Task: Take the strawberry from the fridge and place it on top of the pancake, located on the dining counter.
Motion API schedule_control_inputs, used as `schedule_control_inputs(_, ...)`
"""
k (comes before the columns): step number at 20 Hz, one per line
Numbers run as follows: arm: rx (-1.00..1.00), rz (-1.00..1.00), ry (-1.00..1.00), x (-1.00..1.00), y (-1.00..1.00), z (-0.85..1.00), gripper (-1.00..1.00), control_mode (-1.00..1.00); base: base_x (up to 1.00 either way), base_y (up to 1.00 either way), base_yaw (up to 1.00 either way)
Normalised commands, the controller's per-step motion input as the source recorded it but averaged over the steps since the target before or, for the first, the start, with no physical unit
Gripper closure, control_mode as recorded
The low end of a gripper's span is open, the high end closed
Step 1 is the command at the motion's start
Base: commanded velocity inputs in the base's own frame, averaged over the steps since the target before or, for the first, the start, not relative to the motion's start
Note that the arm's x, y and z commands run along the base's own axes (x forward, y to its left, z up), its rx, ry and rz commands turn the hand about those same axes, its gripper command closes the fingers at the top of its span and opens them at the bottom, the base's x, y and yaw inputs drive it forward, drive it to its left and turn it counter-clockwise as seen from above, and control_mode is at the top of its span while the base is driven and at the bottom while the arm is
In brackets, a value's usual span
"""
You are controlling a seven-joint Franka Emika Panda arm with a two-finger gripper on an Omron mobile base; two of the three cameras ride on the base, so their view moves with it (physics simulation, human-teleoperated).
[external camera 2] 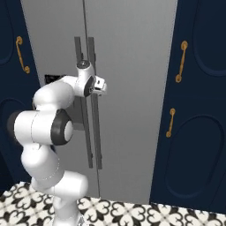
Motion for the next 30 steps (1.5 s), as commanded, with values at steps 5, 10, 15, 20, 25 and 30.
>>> schedule_control_inputs(5, 0.00, -0.03, -0.09, 0.47, 0.02, -0.33, -1.00, -1.00, 0.00, 0.00, 0.00)
schedule_control_inputs(10, 0.00, -0.04, -0.09, 0.41, 0.00, -0.34, -1.00, -1.00, 0.00, 0.00, 0.00)
schedule_control_inputs(15, 0.00, -0.05, -0.06, 0.58, 0.03, -0.39, -1.00, -1.00, 0.00, 0.00, 0.00)
schedule_control_inputs(20, 0.00, -0.04, 0.00, 0.81, 0.05, -0.37, 1.00, -1.00, 0.00, 0.00, 0.00)
schedule_control_inputs(25, 0.00, -0.02, 0.03, 0.96, 0.16, -0.41, 1.00, -1.00, 0.00, 0.00, 0.00)
schedule_control_inputs(30, 0.00, 0.00, 0.01, -0.20, -0.13, -0.07, 1.00, -1.00, 0.00, 0.00, 0.00)
